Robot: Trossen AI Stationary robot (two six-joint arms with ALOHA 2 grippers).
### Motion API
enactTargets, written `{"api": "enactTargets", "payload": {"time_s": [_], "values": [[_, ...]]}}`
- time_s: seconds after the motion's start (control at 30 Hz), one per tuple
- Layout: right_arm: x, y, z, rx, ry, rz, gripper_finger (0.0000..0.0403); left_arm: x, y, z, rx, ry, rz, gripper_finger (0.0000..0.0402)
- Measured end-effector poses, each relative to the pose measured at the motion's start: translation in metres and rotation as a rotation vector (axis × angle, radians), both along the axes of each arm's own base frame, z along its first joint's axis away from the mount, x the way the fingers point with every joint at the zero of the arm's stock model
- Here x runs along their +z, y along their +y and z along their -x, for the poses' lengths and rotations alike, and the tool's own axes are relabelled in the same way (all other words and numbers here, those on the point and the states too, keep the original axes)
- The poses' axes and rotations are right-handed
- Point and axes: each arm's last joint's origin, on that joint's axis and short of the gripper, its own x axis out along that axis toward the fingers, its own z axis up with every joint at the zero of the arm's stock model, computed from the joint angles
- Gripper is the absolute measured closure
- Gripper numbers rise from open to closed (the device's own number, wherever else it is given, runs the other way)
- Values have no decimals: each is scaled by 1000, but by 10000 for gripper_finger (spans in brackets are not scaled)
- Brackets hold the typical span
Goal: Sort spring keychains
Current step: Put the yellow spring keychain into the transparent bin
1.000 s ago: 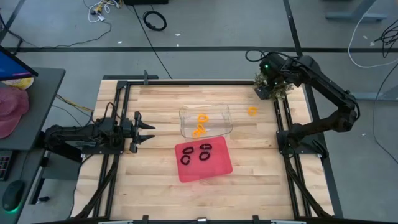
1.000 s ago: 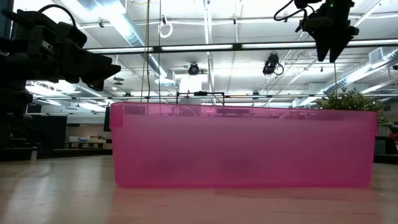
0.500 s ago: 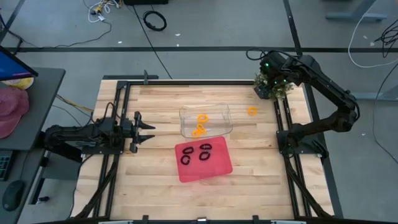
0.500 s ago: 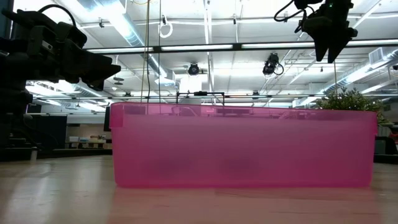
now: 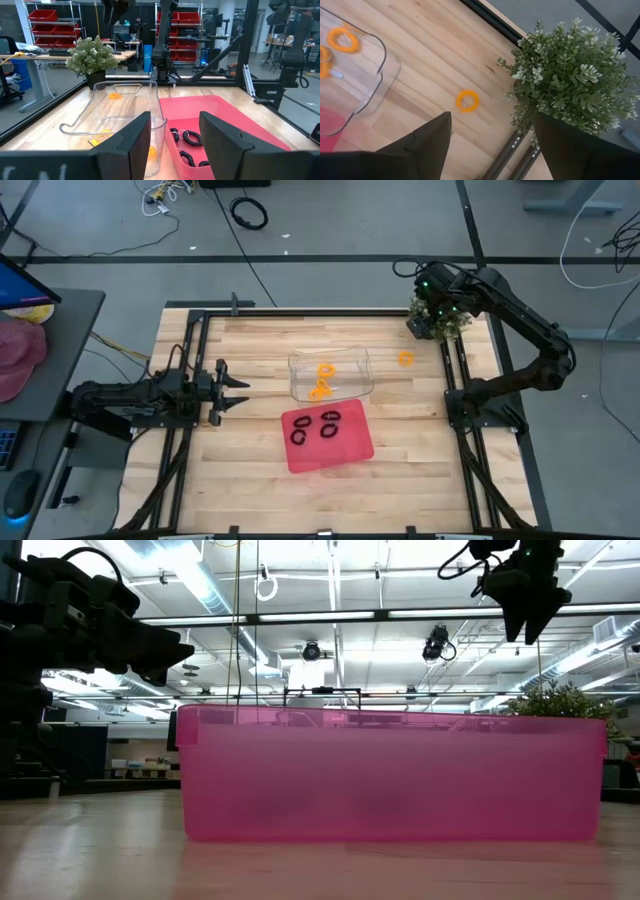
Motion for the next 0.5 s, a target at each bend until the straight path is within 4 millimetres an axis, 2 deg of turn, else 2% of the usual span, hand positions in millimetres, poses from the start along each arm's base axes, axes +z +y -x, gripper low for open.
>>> {"api": "enactTargets", "payload": {"time_s": [0.5], "values": [[-3, -6, -10, 24, -46, -8, 117, 0, 0, 0, 0, 0, 0, 229]]}}
